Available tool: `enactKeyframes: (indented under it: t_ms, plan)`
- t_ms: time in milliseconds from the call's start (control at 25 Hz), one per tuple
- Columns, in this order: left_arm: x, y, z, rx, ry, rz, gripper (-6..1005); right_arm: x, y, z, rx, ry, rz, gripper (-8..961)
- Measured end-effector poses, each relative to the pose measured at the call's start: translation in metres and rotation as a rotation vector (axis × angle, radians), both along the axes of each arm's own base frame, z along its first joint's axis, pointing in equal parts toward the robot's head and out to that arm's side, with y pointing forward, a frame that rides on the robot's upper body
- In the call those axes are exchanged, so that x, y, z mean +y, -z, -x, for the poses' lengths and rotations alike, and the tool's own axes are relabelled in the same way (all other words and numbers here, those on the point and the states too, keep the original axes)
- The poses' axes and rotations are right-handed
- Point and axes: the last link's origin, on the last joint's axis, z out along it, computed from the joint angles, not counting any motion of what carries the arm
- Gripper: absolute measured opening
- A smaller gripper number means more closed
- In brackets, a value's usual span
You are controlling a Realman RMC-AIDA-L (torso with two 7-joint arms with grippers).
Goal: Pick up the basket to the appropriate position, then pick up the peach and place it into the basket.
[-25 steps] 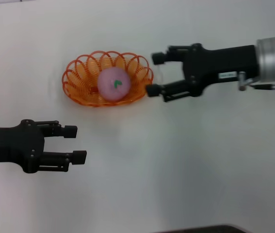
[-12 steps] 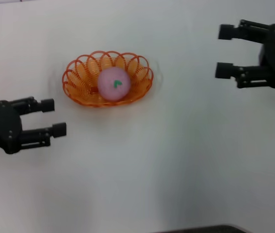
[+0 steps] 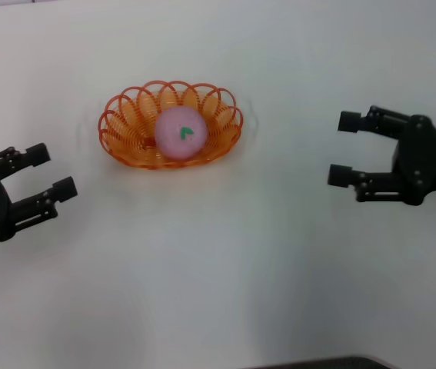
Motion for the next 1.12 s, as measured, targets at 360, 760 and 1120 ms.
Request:
enactKeyframes:
  t_ms: [360,760,1120]
  plan:
    - [0.002,0.008,0.012,0.047,-0.067,-0.045,786,0.007,0.026,-0.016,-0.061,0.102,-0.053,945]
    - [0.004,0.005,0.007,0.033,-0.039,-0.039,786,0.010,0.033,-0.012,-0.045,0.091,-0.061,945]
    - [0.007,0.003,0.004,0.017,-0.035,-0.063,786,0.016,0.034,-0.006,-0.034,0.067,-0.074,945]
